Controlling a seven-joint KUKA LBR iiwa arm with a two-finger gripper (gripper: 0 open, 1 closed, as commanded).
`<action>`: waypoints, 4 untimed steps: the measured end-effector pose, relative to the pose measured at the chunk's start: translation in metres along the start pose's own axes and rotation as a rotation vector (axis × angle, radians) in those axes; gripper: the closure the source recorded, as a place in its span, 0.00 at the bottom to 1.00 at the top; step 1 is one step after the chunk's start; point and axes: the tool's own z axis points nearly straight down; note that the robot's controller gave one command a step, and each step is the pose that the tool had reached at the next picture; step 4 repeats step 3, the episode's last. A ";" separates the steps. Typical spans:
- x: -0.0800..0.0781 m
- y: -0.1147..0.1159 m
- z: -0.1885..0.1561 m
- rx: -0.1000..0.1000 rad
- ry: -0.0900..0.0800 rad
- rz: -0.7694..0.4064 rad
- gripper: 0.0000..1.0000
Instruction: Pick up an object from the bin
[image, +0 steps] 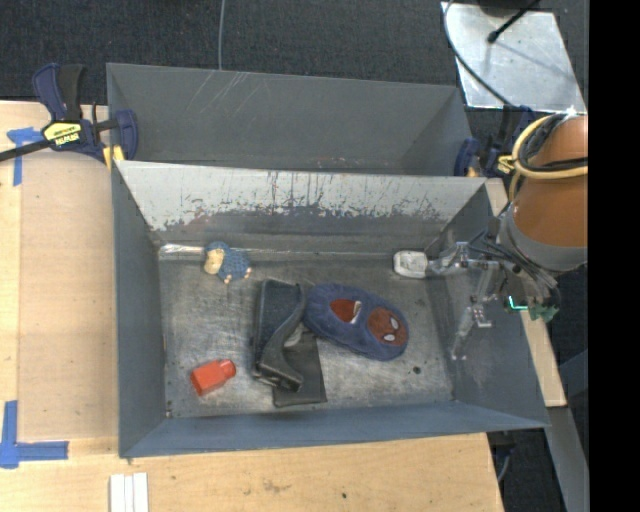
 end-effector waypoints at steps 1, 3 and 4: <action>-0.051 0.045 0.120 0.001 -0.004 -0.127 0.00; -0.040 0.010 -0.075 0.006 -0.017 -0.301 1.00; -0.040 0.010 -0.075 0.006 -0.017 -0.301 1.00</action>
Offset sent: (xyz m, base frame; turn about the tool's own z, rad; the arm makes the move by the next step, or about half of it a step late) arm 0.0498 0.0438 -0.1181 -0.1267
